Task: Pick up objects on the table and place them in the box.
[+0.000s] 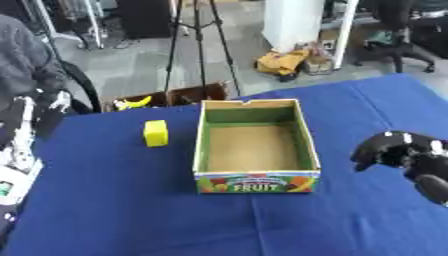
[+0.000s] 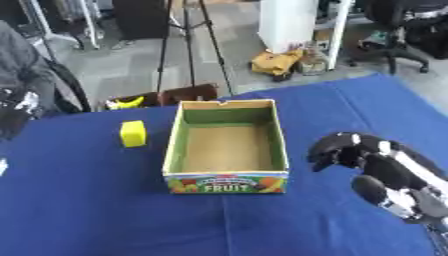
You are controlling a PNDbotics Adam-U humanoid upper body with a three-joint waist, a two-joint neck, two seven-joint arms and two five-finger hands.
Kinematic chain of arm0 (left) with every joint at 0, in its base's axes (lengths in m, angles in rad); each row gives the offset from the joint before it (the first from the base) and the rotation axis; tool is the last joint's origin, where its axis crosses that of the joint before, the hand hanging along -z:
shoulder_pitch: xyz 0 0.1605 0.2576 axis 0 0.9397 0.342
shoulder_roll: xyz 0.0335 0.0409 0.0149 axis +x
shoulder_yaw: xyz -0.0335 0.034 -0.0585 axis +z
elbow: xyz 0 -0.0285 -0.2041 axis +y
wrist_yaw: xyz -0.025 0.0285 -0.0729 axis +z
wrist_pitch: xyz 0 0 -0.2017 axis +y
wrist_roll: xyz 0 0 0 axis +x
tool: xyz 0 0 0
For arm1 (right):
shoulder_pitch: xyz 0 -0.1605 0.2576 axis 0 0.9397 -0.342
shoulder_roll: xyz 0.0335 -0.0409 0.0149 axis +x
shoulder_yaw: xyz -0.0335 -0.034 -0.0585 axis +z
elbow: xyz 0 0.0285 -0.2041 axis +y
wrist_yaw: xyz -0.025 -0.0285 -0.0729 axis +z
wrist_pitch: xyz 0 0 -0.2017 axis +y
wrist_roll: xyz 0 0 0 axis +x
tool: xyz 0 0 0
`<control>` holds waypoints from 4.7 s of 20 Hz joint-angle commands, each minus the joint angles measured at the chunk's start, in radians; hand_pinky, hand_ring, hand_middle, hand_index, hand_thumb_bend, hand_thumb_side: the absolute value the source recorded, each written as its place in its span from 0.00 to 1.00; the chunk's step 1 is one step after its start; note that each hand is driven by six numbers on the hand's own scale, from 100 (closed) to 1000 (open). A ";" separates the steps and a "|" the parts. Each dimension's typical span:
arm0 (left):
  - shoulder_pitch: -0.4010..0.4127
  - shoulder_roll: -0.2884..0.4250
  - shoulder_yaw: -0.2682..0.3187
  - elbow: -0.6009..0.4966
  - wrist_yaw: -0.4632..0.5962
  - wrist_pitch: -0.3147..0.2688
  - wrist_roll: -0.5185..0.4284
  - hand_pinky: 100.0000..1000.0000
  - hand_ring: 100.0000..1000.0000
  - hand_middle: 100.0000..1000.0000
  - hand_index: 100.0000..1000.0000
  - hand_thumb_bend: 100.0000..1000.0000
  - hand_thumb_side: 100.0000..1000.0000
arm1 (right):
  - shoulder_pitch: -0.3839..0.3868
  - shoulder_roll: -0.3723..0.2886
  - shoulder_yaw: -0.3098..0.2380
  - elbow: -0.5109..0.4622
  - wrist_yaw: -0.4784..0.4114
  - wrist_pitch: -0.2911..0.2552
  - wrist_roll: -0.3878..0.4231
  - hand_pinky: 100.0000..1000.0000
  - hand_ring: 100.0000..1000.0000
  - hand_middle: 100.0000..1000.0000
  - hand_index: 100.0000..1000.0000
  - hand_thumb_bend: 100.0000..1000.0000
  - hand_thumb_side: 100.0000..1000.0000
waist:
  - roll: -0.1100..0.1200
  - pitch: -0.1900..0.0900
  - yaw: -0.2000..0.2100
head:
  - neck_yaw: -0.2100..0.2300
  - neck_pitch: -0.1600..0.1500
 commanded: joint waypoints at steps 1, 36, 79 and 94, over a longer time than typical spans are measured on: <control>-0.037 0.036 0.013 0.026 -0.085 0.013 -0.047 0.62 0.60 0.57 0.76 0.17 0.75 | -0.022 -0.036 0.000 -0.024 0.008 -0.002 0.010 0.66 0.74 0.70 0.76 0.35 0.54 | 0.007 -0.006 -0.016 | 0.024 -0.025; -0.051 0.107 0.024 -0.022 -0.311 -0.025 -0.512 0.79 0.75 0.72 0.90 0.28 0.22 | -0.060 -0.053 0.007 -0.039 0.092 -0.002 0.040 0.66 0.74 0.70 0.76 0.35 0.56 | 0.129 0.076 -0.187 | 0.090 -0.081; -0.026 0.089 0.007 -0.066 -0.263 0.008 -0.737 0.61 0.45 0.45 0.63 0.00 0.16 | -0.051 -0.045 -0.001 -0.030 0.087 0.002 0.031 0.66 0.73 0.70 0.76 0.37 0.56 | 0.114 0.061 -0.160 | 0.075 -0.079; -0.134 0.008 -0.121 -0.339 -0.271 -0.064 -0.789 0.61 0.46 0.46 0.64 0.00 0.16 | -0.049 -0.038 0.004 -0.028 0.064 0.004 0.031 0.66 0.73 0.70 0.75 0.38 0.55 | 0.090 0.037 -0.152 | 0.068 -0.084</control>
